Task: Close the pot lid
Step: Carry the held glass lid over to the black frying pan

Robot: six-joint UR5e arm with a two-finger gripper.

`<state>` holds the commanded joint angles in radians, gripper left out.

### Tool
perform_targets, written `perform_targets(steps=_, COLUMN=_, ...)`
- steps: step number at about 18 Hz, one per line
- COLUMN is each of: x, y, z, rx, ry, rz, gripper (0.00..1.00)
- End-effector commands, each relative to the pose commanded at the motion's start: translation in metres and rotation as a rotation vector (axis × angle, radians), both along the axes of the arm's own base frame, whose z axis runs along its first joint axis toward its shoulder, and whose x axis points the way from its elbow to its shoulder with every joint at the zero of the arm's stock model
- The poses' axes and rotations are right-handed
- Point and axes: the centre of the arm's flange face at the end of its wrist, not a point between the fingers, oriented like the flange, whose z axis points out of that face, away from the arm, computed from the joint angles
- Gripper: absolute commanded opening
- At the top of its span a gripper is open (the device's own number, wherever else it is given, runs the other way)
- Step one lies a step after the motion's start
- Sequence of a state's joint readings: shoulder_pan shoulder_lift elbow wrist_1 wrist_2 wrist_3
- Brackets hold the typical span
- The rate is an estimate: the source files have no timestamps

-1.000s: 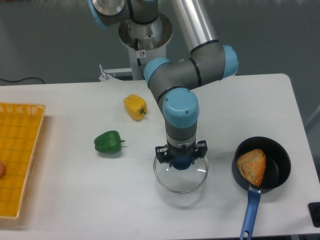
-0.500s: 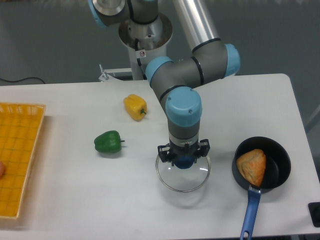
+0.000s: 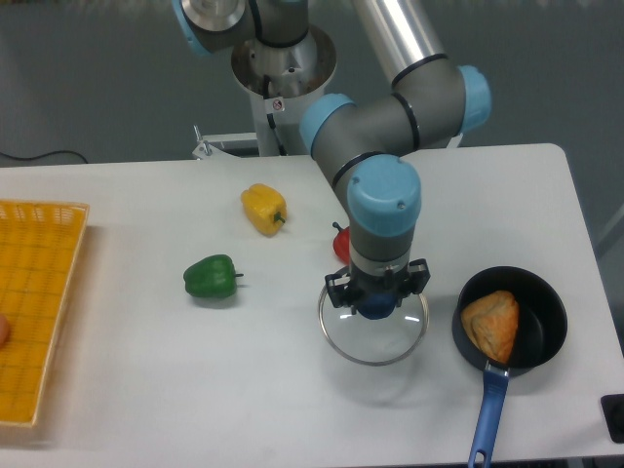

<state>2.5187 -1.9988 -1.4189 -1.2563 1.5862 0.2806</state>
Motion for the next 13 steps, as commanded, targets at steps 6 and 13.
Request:
perform_targets(steps=6, x=-0.016, y=-0.014, z=0.005, rx=0.005, ry=0.007, rz=-0.008, gripper=0.57)
perform_targets(steps=13, x=-0.044, y=-0.038, z=0.004, rx=0.016, ry=0.002, rz=-0.021, gripper=0.57)
